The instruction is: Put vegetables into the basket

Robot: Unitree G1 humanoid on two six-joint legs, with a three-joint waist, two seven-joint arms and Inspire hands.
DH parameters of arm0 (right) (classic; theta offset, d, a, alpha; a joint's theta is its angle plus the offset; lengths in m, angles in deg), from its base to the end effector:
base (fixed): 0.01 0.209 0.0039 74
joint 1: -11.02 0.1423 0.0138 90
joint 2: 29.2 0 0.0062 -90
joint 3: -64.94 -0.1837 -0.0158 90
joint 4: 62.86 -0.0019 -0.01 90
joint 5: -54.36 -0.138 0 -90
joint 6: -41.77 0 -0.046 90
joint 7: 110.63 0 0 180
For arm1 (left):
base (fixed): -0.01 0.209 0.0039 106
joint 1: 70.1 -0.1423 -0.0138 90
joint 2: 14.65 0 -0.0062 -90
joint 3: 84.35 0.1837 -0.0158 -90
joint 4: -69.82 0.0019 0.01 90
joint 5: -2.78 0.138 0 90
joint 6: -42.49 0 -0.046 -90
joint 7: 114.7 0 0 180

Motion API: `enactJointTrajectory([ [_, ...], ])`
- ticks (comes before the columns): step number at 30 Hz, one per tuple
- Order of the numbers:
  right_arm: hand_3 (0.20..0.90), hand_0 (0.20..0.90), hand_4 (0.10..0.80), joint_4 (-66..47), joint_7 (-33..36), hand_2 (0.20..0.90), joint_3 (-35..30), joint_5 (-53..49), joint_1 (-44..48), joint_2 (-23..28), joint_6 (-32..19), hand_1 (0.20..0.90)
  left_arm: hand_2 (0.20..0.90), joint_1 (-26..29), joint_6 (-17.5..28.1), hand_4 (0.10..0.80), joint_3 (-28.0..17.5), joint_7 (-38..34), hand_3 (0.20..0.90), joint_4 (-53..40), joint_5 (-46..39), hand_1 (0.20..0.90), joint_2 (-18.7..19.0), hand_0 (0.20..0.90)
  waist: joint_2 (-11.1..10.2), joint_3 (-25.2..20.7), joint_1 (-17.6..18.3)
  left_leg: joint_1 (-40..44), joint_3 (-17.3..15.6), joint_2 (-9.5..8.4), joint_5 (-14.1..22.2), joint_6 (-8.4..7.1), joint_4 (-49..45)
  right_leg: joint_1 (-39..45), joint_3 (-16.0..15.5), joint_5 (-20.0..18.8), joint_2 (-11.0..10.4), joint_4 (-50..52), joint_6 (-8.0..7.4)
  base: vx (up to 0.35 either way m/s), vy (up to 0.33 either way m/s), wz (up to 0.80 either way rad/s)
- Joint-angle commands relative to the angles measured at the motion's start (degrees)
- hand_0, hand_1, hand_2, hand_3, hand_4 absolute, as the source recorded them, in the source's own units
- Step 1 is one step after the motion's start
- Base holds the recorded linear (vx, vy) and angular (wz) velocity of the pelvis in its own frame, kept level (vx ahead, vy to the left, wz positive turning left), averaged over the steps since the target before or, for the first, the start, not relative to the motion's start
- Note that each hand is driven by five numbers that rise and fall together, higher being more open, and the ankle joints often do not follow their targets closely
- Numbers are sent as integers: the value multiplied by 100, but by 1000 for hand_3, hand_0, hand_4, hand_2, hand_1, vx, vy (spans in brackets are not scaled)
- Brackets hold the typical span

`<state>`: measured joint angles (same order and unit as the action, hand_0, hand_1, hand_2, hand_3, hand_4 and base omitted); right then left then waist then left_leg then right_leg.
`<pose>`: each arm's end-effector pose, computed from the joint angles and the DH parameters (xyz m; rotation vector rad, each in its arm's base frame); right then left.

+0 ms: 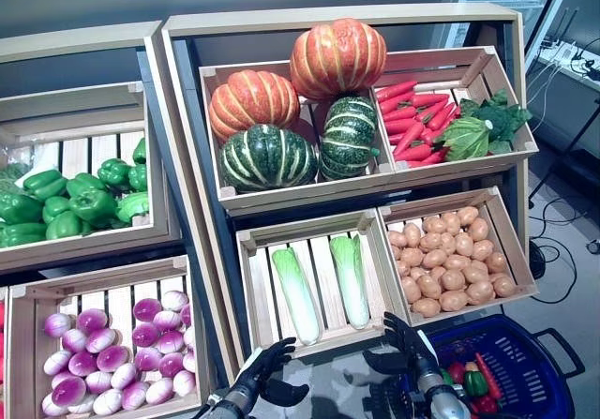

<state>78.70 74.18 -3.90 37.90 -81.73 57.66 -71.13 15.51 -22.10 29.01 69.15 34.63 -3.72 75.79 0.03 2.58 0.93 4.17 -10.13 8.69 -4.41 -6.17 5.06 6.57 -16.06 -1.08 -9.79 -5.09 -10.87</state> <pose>0.1149 -0.1789 -0.0909 -0.1010 0.5903 0.0317 0.0960 0.1960 -0.0958 0.2602 0.6507 -0.3033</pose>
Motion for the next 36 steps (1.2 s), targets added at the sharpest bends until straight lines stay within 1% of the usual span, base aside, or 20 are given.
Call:
enactJointTrajectory([
  [1,900,900,800,-79,-147,900,-69,-297,650,-98,-443,900,900,759,460,800,51,-178,900,93,-23,900,-48,900,-80,134,6,107,65,-342,404,169,-17,-59,275,-30,213,97,277,0,0,0],
  [6,900,900,800,-22,122,900,-95,-221,666,-107,-421,900,900,758,414,800,50,-175,900,98,-15,900,-64,900,-78,137,15,104,55,-336,405,166,-24,-65,292,-30,220,97,282,0,0,0],
  [7,900,900,800,10,201,900,-102,-222,668,-115,-433,900,900,752,446,800,60,-36,900,112,-28,900,-68,900,-70,135,15,98,52,-333,399,164,-25,-69,292,-30,219,98,281,0,0,0],
  [11,900,900,800,11,27,900,-123,-480,686,-138,-310,900,900,769,473,800,170,91,900,107,-49,900,-52,900,-55,133,46,109,27,-331,401,163,-10,-77,310,-29,222,94,278,0,0,0],
  [15,900,900,800,-12,-119,900,-102,-535,679,-152,-234,900,900,790,645,800,208,-190,900,-35,134,900,9,900,-38,138,55,113,24,-336,398,158,-9,-73,314,-25,221,90,280,0,0,0],
  [19,900,900,800,-165,-127,900,-92,-694,651,-82,-222,900,900,824,763,800,251,-507,900,-580,548,900,245,900,-23,166,52,98,30,-338,386,146,-19,-86,310,-35,217,92,285,0,0,0],
  [21,900,900,800,-337,-177,900,-101,-801,622,-11,-168,900,900,846,710,800,264,-724,900,-954,826,900,438,900,-7,193,56,93,31,-337,382,142,-23,-90,307,-37,215,93,289,-15,11,0],
  [24,900,900,800,-594,-245,900,-114,-875,600,122,-117,900,900,932,734,800,296,-1138,900,-1395,1527,900,768,900,22,218,74,80,22,-330,365,134,-23,-99,315,-37,221,92,295,0,0,0],
  [27,900,900,800,-815,-291,900,-131,-879,590,255,-129,900,900,1047,727,800,356,-1870,900,-1676,2565,900,1127,900,46,220,109,89,12,-329,366,134,-15,-94,329,-28,231,95,291,0,0,0],
  [28,900,900,800,-931,-285,900,-153,-861,580,320,-125,900,900,1093,680,800,350,-2159,900,-1812,2922,900,1314,900,57,215,126,94,5,-327,366,134,-20,-91,333,-22,230,104,287,0,0,0],
  [29,900,900,800,-1004,-283,900,-165,-862,570,360,-127,900,900,1107,678,800,329,-2351,900,-1877,3180,900,1423,900,60,214,137,97,-2,-325,365,134,-25,-90,338,-21,228,108,284,35,44,-1],
  [30,900,900,800,-1224,-266,900,-210,-850,502,477,-151,900,900,1123,636,800,247,-2797,900,-2107,3690,900,1790,900,70,200,165,101,-24,-324,368,134,-41,-86,355,-11,221,116,278,32,35,-1],
  [32,900,900,800,-1387,-264,900,-254,-842,430,550,-173,900,900,1130,533,800,193,-3123,900,-2238,3977,900,2020,900,73,189,190,113,-38,-322,375,134,-47,-83,356,-4,214,128,270,36,34,-7],
  [34,900,900,800,-1715,-230,900,-354,-817,301,653,-161,900,900,1131,388,800,-22,-3563,900,-2553,4604,900,2419,900,82,180,220,122,-92,-309,377,137,-80,-95,349,55,202,228,275,41,36,-13],
  [35,900,900,800,-1778,-227,900,-370,-811,277,671,-150,900,900,1140,342,800,-51,-3611,900,-2605,4705,900,2492,900,84,180,229,120,-107,-305,375,136,-89,-104,350,69,200,257,277,34,32,-7],
  [36,900,900,800,-1922,-223,900,-409,-798,233,714,-128,900,900,1173,227,800,-92,-3753,900,-2707,4925,900,2647,900,91,186,253,111,-132,-291,364,131,-112,-136,352,104,193,338,282,0,0,0],
])
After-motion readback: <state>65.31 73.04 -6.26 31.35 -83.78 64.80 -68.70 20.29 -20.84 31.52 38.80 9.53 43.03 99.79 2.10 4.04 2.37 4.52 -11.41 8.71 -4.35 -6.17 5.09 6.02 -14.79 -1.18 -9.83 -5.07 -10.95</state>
